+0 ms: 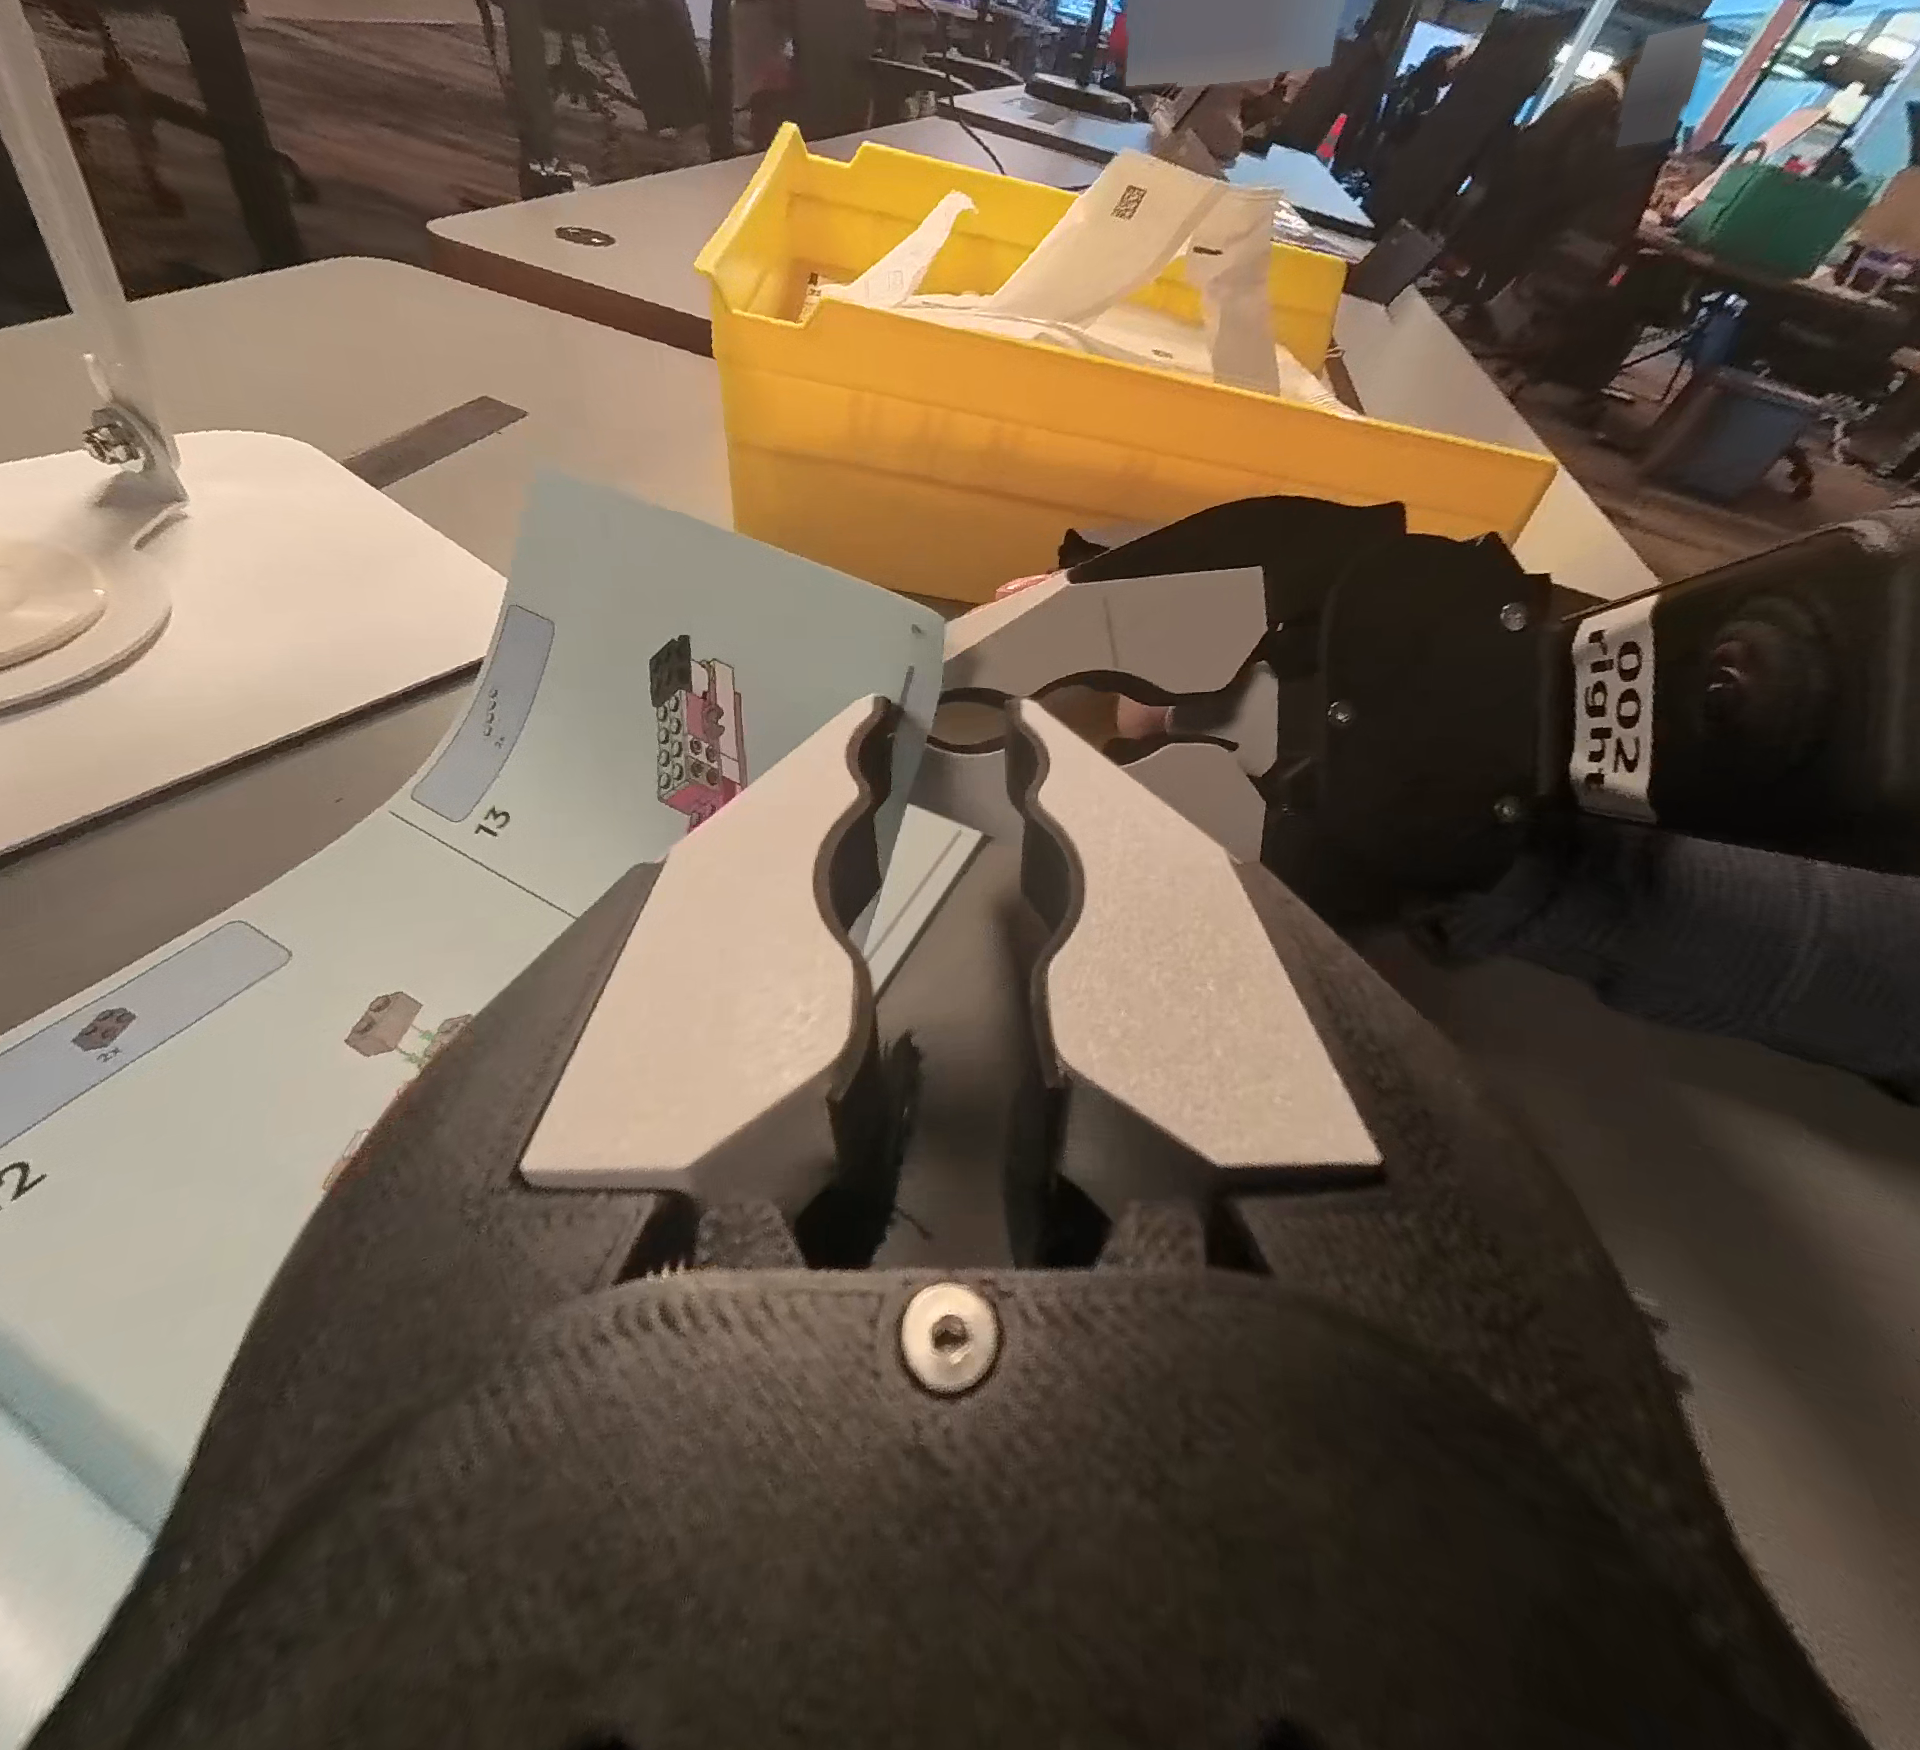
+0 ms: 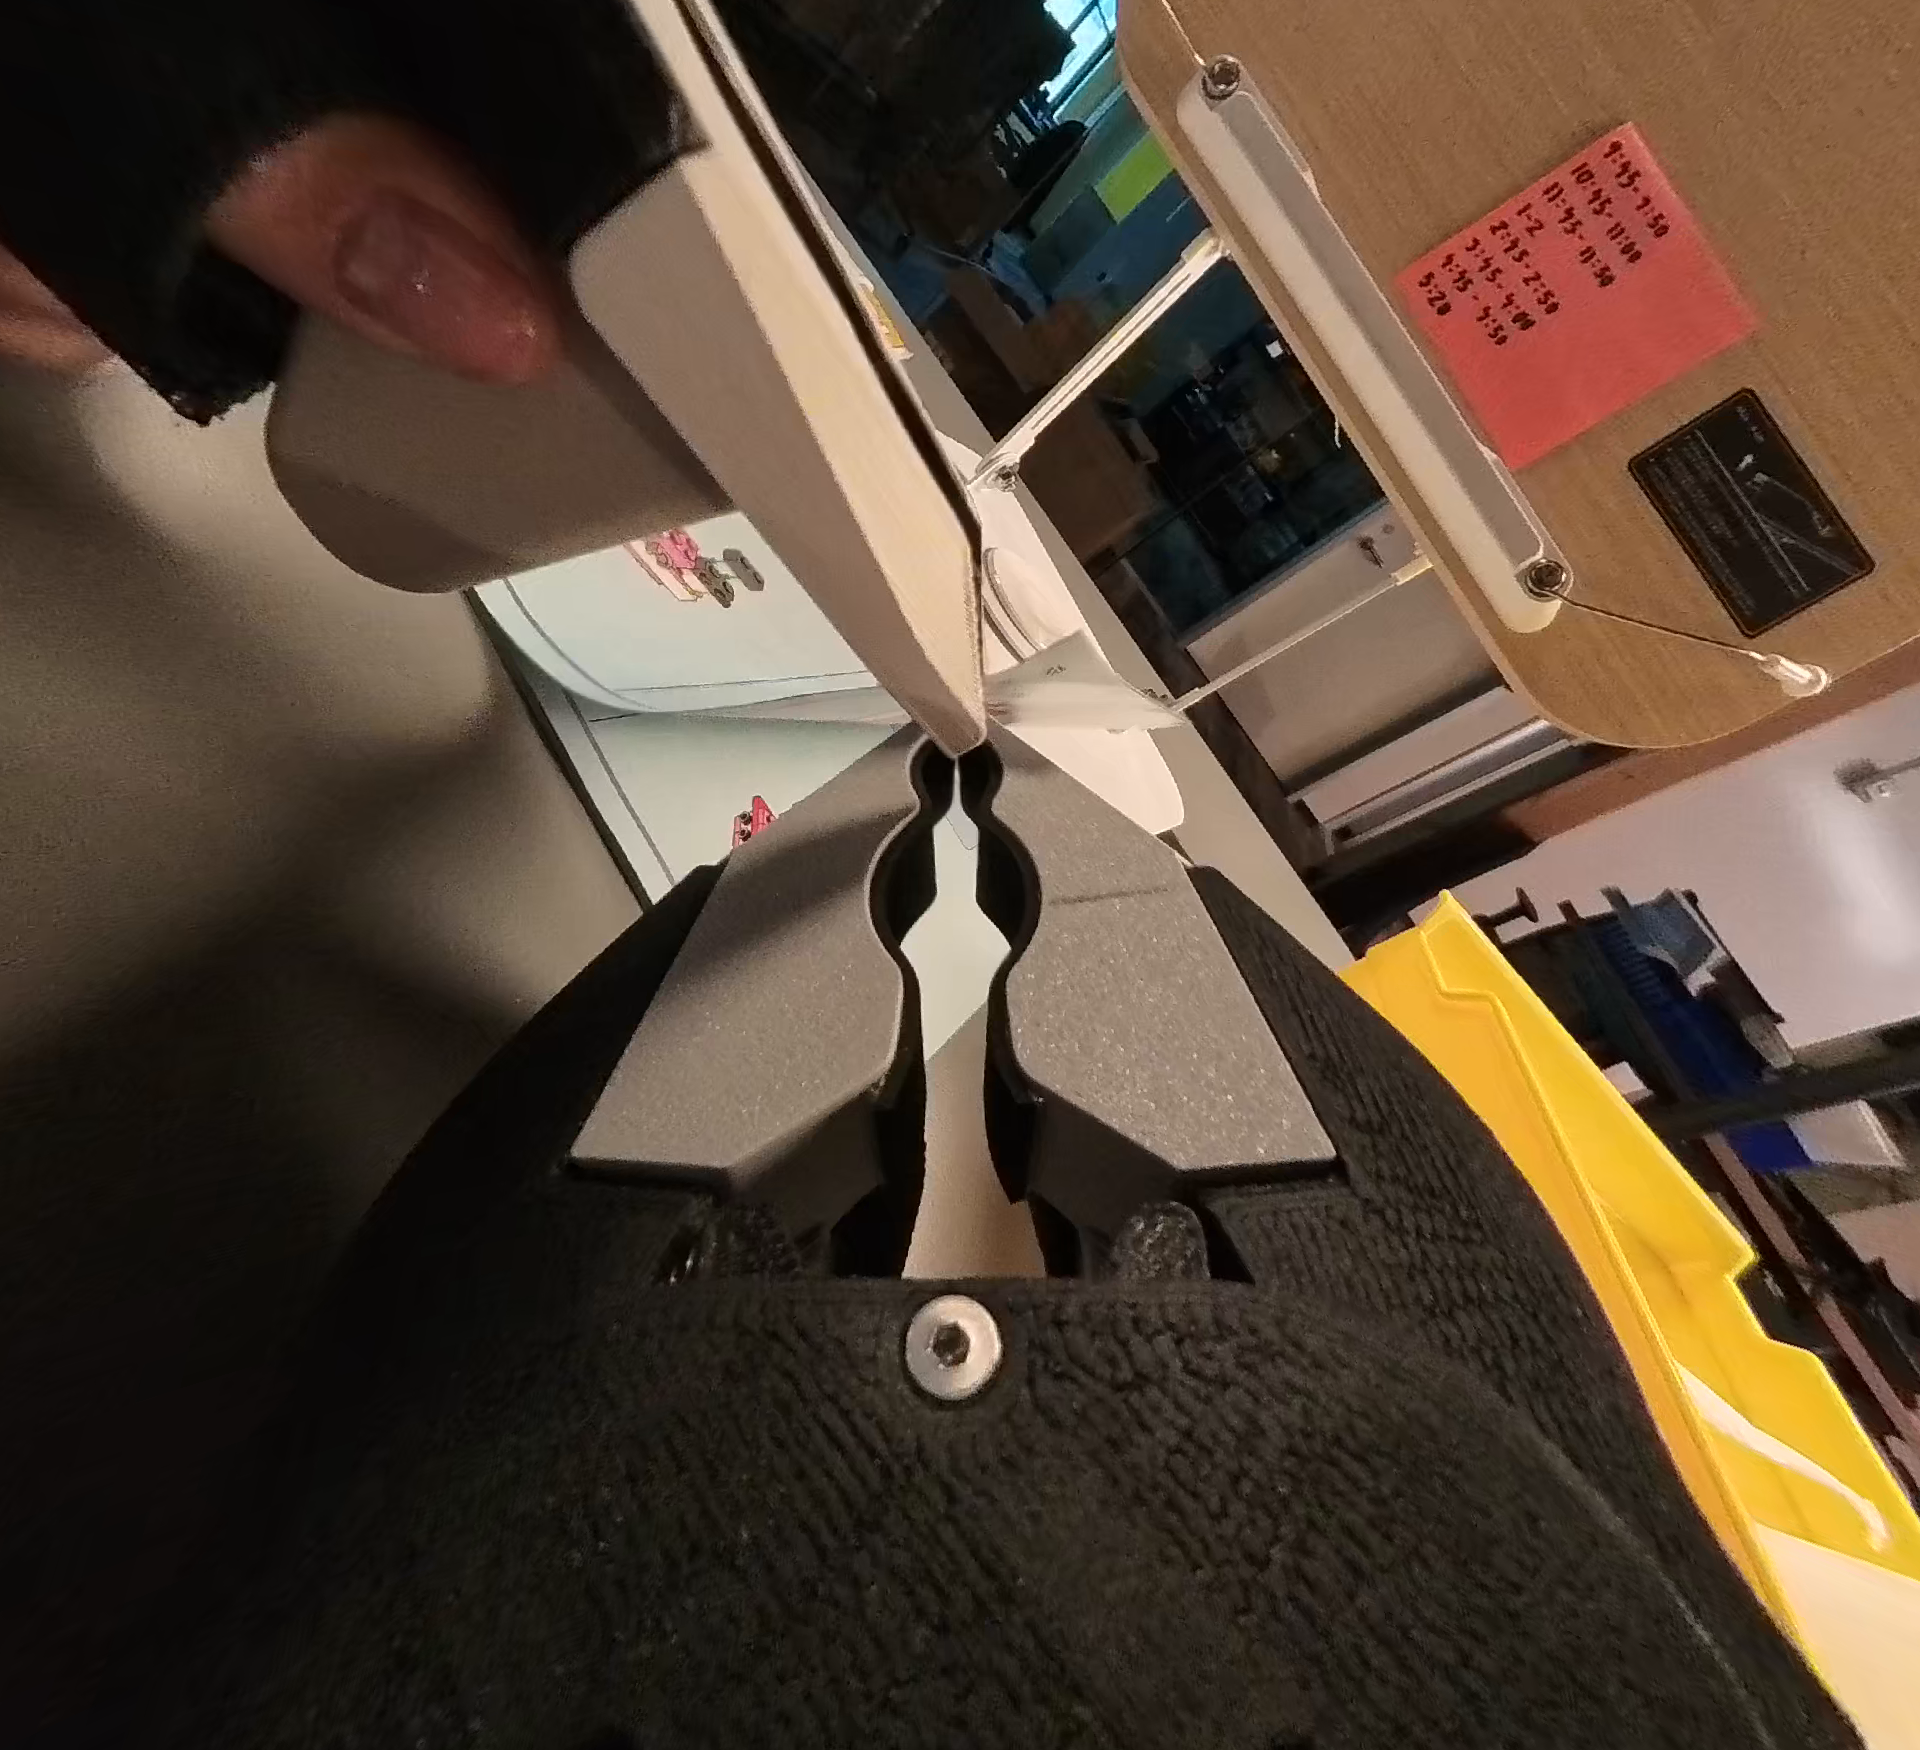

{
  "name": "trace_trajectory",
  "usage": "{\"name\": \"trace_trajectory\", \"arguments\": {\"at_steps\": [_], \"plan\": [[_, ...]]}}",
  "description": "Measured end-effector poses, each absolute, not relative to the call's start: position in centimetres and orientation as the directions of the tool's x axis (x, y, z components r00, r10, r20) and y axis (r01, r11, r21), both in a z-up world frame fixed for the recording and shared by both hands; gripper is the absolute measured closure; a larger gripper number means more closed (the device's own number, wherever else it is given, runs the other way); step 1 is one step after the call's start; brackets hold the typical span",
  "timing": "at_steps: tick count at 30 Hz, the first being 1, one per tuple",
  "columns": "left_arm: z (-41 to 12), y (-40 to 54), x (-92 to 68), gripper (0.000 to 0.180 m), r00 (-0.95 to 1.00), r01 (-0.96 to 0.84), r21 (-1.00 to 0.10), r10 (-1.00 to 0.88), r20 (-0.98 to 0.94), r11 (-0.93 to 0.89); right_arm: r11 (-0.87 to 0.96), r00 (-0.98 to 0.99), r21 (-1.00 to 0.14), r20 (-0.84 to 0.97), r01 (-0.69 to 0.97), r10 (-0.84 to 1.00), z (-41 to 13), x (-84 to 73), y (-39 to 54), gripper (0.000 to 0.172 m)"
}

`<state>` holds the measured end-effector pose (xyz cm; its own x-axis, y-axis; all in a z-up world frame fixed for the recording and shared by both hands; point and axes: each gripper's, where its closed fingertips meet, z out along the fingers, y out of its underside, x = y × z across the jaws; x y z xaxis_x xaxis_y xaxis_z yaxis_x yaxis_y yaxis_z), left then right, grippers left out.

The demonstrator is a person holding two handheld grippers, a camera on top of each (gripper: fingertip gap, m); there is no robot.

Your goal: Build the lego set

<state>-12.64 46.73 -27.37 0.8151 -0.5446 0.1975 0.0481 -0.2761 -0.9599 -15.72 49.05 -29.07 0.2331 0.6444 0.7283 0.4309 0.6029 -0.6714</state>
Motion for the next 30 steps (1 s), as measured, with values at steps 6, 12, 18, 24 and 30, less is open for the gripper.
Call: {"name": "trace_trajectory", "arguments": {"at_steps": [6, 12, 18, 24, 30], "plan": [[-26.6, 46.8, -13.0, 0.162, 0.84, 0.032, -0.975, -0.523, 0.145, -0.219, 0.598, 0.239, -0.673, 0.727, 0.435, 0.644, -29.1, -15.7, 49.2, 0.172], [-25.5, 47.2, -14.0, 0.155, 0.896, -0.002, -0.991, -0.441, 0.057, -0.133, 0.596, 0.241, -0.673, 0.726, 0.437, 0.644, -29.1, -15.7, 49.3, 0.172], [-26.6, 48.3, -13.5, 0.156, 0.922, -0.044, -0.981, -0.385, 0.033, -0.19, 0.6, 0.238, -0.67, 0.73, 0.438, 0.641, -29.1, -15.7, 49.2, 0.172], [-26.8, 48.5, -14.2, 0.18, 0.946, -0.117, -0.976, -0.319, -0.054, -0.181, 0.604, 0.235, -0.681, 0.721, 0.415, 0.652, -28.8, -15.8, 48.9, 0.172], [-27.3, 48.2, -16.0, 0.18, 0.942, -0.236, -0.952, -0.285, -0.175, -0.196, 0.599, 0.251, -0.723, 0.685, 0.344, 0.684, -27.9, -15.8, 48.2, 0.152]]}}
